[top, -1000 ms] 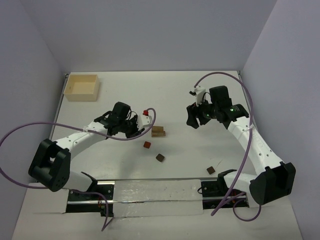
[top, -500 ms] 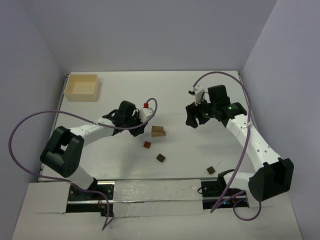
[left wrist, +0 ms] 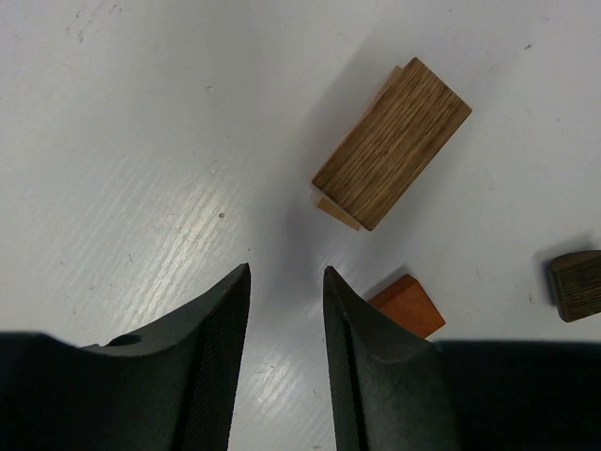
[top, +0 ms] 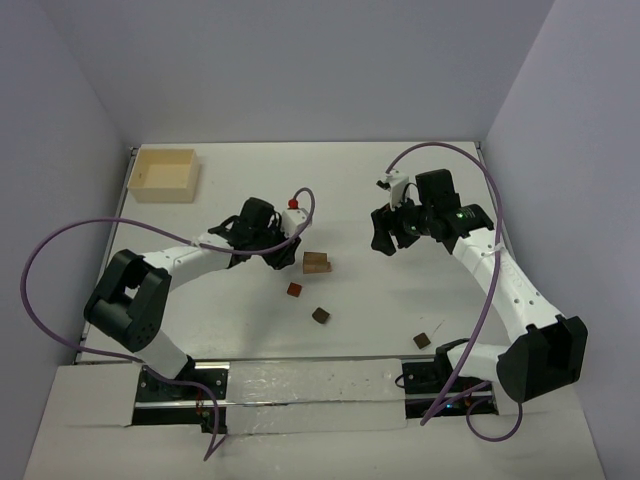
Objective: Build the wood block tower
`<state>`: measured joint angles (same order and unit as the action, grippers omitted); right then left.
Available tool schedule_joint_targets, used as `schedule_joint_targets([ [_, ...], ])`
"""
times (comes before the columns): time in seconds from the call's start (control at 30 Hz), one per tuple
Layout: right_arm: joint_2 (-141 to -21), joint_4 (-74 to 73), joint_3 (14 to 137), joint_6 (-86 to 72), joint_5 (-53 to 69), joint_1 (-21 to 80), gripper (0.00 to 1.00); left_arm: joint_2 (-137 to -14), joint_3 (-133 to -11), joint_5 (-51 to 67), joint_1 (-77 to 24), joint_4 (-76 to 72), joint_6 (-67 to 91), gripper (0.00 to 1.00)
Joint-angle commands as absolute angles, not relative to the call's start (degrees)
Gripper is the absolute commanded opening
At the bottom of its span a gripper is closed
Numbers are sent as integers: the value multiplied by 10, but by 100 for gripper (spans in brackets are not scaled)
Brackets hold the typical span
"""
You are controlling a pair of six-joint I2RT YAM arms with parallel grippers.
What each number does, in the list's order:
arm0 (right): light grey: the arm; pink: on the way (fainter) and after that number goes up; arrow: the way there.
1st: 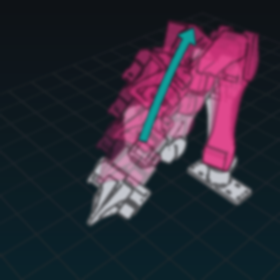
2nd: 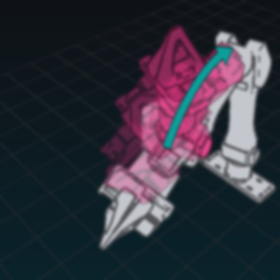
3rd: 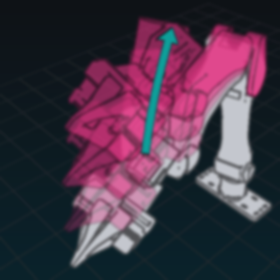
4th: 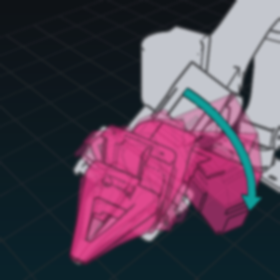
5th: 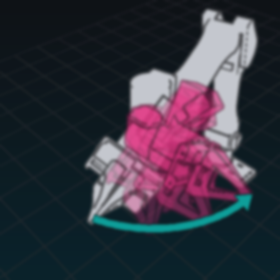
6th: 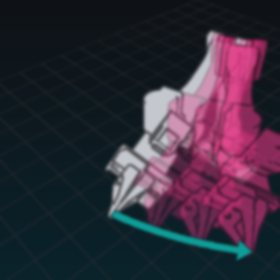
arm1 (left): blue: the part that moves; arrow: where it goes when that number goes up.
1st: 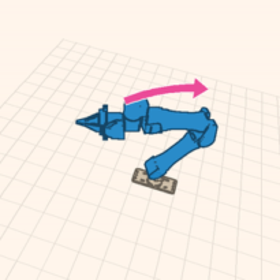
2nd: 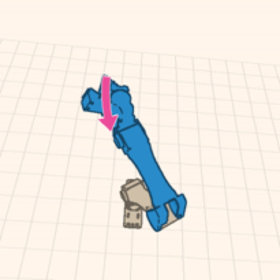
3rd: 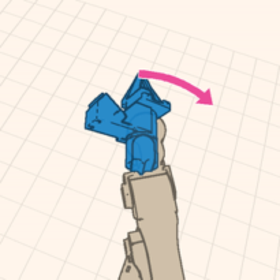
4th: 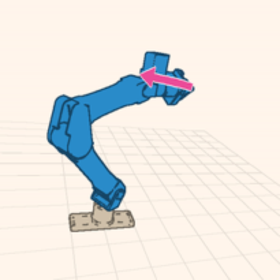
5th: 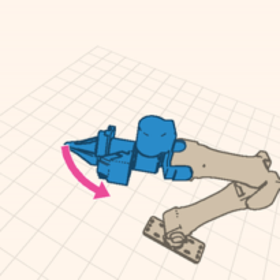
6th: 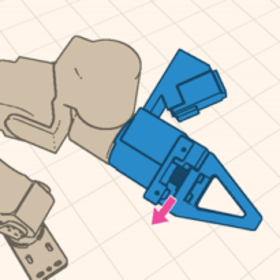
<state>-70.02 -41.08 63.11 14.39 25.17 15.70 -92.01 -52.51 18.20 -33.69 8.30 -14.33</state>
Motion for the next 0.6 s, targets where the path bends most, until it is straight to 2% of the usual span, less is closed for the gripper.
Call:
schedule_joint_targets([
  [0.0,-702,-391,657,139,261,154,72,-927,-548,189,-344,59,-134,45],
  [0.33,-703,-391,656,140,264,154,72,-934,-555,185,-349,60,-134,52],
  [0.57,-702,-390,656,140,265,154,73,-939,-563,179,-353,61,-135,53],
])
